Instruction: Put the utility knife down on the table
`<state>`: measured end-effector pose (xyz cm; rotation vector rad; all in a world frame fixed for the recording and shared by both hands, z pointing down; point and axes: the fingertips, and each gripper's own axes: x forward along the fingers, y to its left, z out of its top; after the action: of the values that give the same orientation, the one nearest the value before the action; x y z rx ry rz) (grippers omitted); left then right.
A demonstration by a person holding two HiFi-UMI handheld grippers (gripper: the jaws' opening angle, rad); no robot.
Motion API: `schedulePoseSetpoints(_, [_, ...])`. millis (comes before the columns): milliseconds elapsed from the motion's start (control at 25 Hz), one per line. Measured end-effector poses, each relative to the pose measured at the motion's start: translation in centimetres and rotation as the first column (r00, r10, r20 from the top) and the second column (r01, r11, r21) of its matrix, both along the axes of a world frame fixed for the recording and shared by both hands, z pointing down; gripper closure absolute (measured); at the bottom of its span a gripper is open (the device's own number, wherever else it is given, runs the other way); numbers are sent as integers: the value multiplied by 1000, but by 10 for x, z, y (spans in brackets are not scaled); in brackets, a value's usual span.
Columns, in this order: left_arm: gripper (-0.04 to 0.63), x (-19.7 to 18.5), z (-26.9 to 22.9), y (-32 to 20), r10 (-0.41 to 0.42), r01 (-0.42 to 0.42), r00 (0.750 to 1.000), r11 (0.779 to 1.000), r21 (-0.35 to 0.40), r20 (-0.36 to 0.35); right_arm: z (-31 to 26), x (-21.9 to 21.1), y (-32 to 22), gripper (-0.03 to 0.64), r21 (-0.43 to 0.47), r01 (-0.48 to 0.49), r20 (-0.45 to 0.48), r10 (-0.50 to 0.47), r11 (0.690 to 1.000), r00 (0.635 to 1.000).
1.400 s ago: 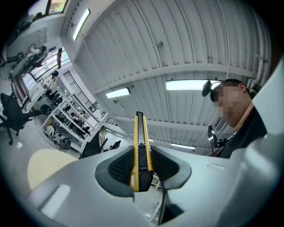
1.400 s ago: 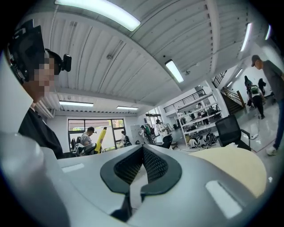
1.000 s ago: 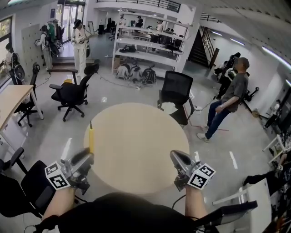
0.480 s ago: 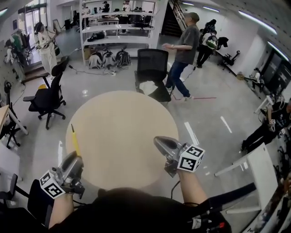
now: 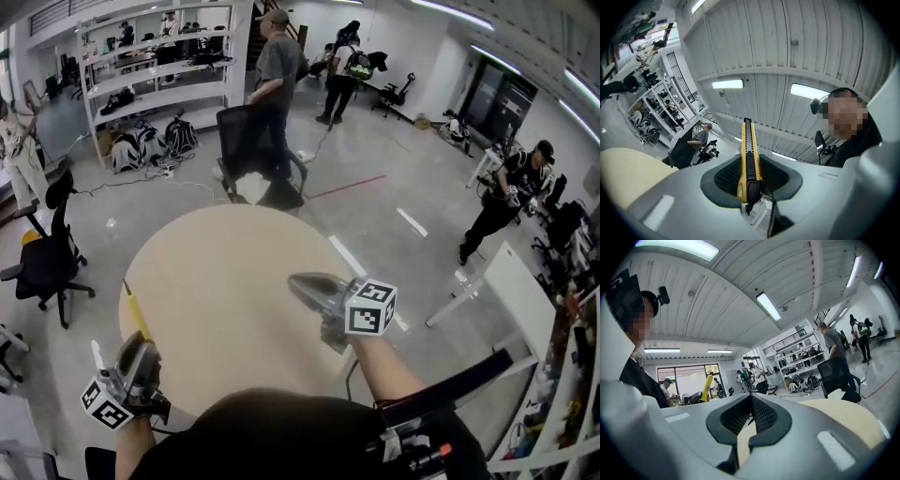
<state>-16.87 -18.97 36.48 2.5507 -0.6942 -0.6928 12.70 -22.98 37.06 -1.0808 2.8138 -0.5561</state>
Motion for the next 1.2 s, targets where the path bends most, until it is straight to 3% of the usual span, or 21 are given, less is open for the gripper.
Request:
schedulePoseSetpoints(360, [479,-81,4,-49,-6,6,1000,1000,-21,-16,-14,-82,-48,603,-25,-6,-38,5,1000,999])
schedulePoseSetpoints(560, [479,-94,12,-69,-9,8,1000,1000,-24,-18,-11,-99,-67,602,-39,7,-66,-9,999,998])
schedulePoseSetpoints(840, [479,-55,29,-84,-31,31,999,999,-41,-14,9,-68,-86,603,-61,58,-73,-62,996,995])
schedulePoseSetpoints(1000, [479,-13,41,-89,-86,86,996,995,-40,14,26,-31,-104,603,-59,131,-43,-133,990,990])
schedulePoseSetpoints(1120, [479,27,43,-74,-156,156,988,985,-78,9,34,2,-106,603,-66,207,-19,-209,976,978])
schedulePoseSetpoints(1200, [479,54,35,-64,-157,158,988,983,-96,17,27,20,-111,603,-56,234,2,-234,971,972])
